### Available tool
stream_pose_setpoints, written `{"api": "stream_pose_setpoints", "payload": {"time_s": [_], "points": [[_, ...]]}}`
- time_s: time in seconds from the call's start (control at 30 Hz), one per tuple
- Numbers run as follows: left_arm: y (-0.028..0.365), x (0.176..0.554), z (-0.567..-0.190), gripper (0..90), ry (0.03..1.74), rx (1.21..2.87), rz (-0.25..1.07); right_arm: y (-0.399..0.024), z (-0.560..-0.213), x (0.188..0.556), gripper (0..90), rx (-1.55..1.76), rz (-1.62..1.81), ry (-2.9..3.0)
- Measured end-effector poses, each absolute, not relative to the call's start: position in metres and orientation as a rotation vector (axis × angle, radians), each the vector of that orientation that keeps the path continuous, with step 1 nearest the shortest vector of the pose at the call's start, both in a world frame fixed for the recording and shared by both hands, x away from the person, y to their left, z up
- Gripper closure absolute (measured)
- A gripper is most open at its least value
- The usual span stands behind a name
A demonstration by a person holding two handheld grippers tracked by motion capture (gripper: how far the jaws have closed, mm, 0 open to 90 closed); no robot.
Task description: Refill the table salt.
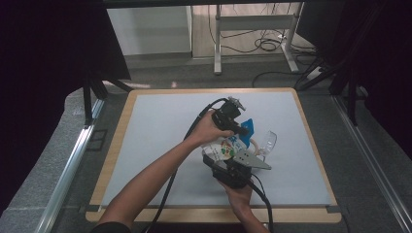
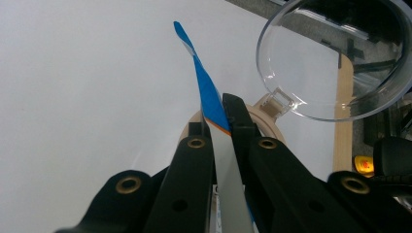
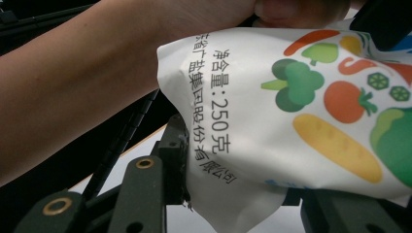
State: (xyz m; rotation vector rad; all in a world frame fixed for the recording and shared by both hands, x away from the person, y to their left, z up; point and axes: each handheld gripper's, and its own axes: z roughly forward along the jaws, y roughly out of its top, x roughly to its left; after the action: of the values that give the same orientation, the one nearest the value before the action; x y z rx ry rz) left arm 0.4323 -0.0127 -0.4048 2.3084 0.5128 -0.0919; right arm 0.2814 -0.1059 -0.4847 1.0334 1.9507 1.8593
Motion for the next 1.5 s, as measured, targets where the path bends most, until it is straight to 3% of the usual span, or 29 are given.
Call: {"api": "stream_pose_setpoints", "payload": {"time_s": [1.5], "points": [[-0.0161,0.433,-0.4034,89.7,0.505,2.305,-0.093,-0.1072,-0.4823,0.2809,58.9,1.042,1.866,1.918]]}}
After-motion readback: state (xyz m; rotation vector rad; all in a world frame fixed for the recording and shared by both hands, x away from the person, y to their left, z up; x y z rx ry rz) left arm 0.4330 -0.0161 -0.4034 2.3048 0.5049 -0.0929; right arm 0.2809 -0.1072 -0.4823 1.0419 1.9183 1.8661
